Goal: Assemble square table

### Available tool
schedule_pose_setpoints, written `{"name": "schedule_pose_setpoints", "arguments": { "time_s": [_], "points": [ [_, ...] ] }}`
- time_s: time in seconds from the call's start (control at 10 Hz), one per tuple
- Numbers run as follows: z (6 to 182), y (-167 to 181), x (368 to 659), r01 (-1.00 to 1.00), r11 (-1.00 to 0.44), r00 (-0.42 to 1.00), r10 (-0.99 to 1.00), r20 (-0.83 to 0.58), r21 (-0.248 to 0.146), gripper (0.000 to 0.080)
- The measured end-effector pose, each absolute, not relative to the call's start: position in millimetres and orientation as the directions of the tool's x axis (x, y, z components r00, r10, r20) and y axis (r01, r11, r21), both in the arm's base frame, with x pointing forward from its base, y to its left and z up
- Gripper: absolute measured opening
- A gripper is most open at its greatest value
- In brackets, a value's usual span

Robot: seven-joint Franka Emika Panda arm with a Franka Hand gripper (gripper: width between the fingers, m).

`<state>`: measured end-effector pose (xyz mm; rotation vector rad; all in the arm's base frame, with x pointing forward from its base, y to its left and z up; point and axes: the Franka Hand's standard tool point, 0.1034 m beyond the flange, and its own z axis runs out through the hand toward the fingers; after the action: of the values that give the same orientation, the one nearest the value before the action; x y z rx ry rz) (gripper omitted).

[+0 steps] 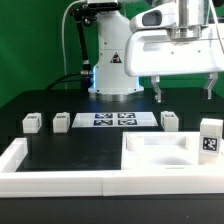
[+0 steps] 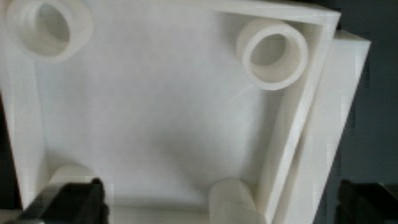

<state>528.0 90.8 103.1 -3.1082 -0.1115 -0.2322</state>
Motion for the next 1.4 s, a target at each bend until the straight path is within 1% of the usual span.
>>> {"name": "schedule_pose_setpoints", "arguments": {
  "time_s": [0.3,0.4,0.8,1.4],
  "points": [
    [98.8,91.4,513.7,0.078,-0.997,0.987,0.075,0.139,-0.017,0.0649],
    [94.2,95.8,502.2,0.09,-0.996,0.985,0.087,0.151,-0.014,0.0649],
    [75.5,105.0,445.7,0.113,-0.994,0.987,0.111,0.12,-0.011,0.0649],
    [66.7,102.9,420.4,0.122,-0.992,0.989,0.121,0.084,-0.008,0.0649]
  ]
}}
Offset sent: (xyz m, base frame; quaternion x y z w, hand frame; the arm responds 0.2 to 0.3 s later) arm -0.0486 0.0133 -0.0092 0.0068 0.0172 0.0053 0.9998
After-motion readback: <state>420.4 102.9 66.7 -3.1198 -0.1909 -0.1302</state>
